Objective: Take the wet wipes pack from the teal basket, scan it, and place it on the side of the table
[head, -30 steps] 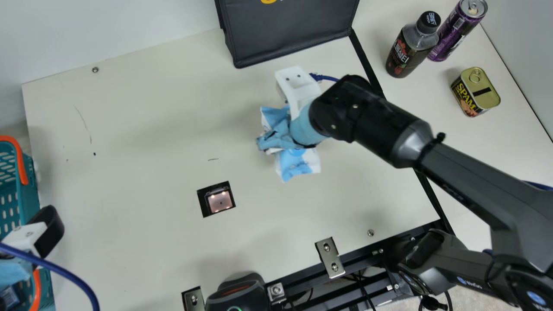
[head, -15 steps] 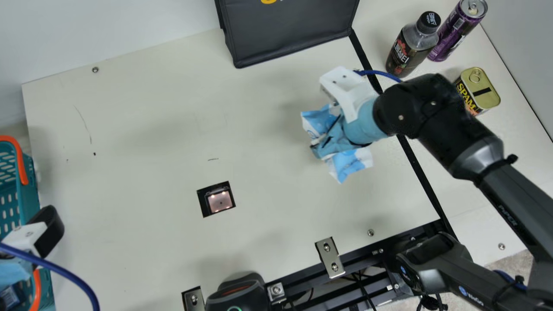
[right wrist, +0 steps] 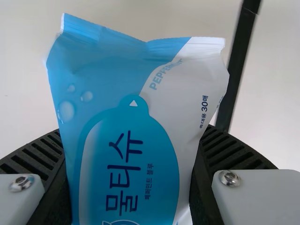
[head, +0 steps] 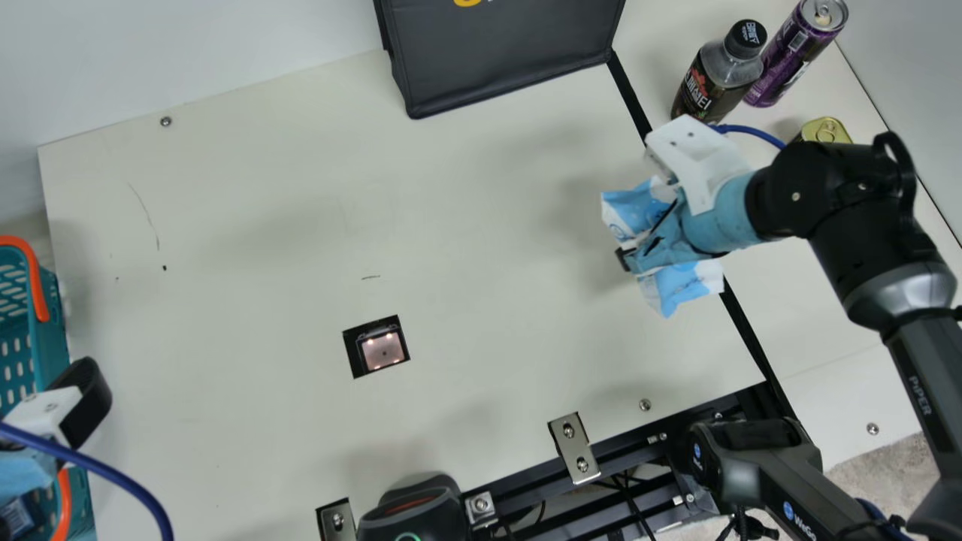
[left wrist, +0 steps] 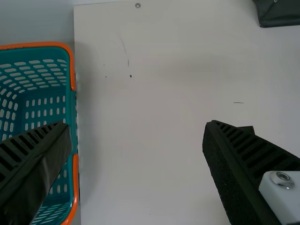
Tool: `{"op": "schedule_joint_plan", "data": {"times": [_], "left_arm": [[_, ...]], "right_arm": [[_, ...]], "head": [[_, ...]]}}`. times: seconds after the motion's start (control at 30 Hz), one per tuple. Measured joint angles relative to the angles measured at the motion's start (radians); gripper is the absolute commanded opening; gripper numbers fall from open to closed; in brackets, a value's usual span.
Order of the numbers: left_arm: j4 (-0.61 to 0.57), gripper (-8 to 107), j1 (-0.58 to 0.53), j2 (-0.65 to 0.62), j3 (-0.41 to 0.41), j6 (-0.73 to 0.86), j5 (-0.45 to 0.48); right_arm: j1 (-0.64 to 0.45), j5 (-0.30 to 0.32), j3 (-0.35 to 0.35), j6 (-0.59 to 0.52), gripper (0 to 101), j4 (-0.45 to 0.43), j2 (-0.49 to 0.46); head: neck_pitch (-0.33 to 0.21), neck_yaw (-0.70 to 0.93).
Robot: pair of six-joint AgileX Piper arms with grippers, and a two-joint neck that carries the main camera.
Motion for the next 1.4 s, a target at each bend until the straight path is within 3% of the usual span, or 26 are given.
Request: {"op": "schedule_joint_plan", "data": {"times": [0.37,0.67,1.4], "left_arm": [[0.0,90,0.0,0.0,0.0,0.0,0.0],[0.0,90,0.0,0.0,0.0,0.0,0.0],[0.0,90,0.0,0.0,0.0,0.0,0.0]], "right_arm": [[-0.277,-0.013,0.003,-0.208,0,0.018,0.043],[-0.41,-0.068,-0.017,-0.322,0,0.036,0.113],[-0.436,-0.265,-0.079,-0.382,0,0.043,0.327]], "head": [[0.0,0.0],[0.0,0.0],[0.0,0.0]]}}
